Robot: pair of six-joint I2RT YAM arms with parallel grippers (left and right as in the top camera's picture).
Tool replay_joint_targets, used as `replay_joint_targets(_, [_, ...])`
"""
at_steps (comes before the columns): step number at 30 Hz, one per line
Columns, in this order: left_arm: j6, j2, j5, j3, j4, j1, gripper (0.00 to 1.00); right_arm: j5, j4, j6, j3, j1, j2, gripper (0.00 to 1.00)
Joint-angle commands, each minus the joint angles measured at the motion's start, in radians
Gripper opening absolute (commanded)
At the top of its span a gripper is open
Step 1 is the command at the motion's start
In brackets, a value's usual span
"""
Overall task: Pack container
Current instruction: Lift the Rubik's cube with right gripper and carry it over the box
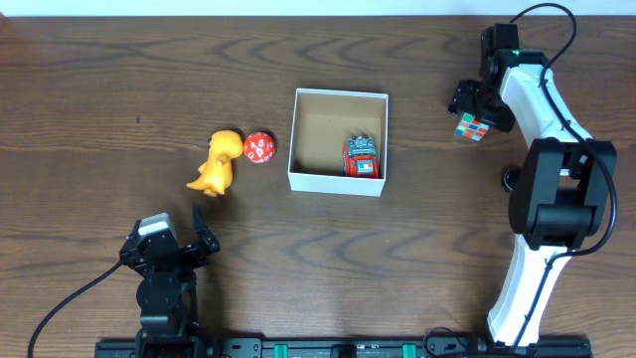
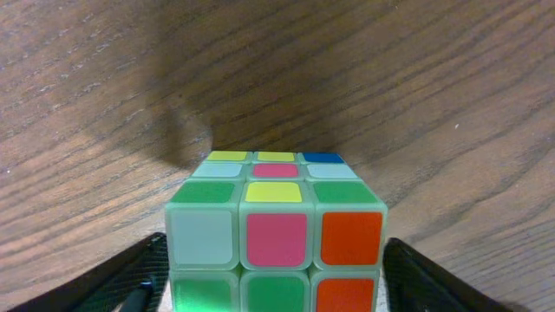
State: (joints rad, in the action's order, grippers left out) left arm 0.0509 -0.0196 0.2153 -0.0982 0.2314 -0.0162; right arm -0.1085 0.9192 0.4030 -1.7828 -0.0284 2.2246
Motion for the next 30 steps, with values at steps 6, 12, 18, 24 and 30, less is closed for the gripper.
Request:
replay_joint_targets(6, [-0.010,0.000,0.002,0.017,0.026,-0.003,0.98,-0.015,0.009,0.031,0.005,0.010,0.019,0.64])
replay_joint_targets(12, [-0.010,0.000,0.002,0.017,0.026,-0.003,0.98,-0.015,0.023,0.030,0.005,0.010,0.018,0.58])
replay_joint_targets(18, [-0.010,0.000,0.002,0.017,0.026,-0.003,0.98,-0.014,0.025,0.003,-0.011,0.026,-0.002,0.59])
replay_joint_targets(24, [-0.010,0.000,0.002,0.017,0.026,-0.003,0.98,-0.015,0.060,-0.106,-0.075,0.075,-0.042,0.57])
replay_joint_targets(30, [-0.010,0.000,0.002,0.017,0.026,-0.003,0.98,-0.015,0.122,-0.230,-0.166,0.150,-0.097,0.55])
